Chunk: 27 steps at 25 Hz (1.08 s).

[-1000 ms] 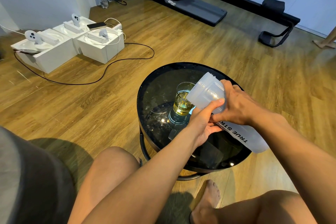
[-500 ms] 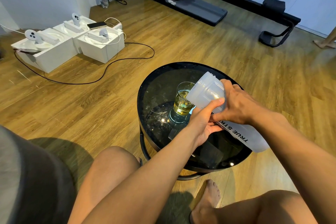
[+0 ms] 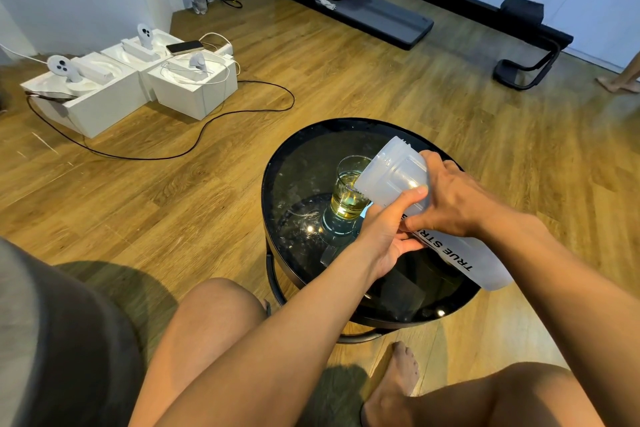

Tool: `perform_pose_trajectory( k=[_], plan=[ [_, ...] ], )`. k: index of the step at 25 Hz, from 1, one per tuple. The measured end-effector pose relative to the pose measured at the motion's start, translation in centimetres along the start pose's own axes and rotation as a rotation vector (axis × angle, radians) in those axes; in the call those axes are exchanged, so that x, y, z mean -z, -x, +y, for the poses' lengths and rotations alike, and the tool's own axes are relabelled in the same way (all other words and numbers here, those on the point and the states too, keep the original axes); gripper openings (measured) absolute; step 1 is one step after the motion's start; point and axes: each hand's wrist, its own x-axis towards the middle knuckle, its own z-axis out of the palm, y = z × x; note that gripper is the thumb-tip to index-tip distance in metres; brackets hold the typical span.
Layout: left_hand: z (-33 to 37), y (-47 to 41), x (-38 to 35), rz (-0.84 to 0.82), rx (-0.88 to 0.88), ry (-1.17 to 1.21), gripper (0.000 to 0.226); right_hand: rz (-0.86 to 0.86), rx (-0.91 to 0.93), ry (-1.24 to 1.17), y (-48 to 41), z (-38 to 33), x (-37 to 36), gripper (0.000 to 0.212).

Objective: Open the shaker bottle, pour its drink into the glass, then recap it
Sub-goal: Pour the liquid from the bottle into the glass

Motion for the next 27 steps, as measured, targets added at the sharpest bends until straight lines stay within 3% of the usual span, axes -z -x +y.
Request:
perform_pose_trajectory(
  k=[9, 27],
  plan=[
    [0.11, 0.12, -0.08, 0.008, -0.001, -0.001, 0.042, -0.002, 0.001, 0.004, 0.01, -0.17, 0.09, 0.11],
    [0.4, 0.31, -0.2, 0.002, 0.0, -0.003, 0.028, -0.01, 0.0, 0.028, -0.08, -0.36, 0.14, 0.113]
  ],
)
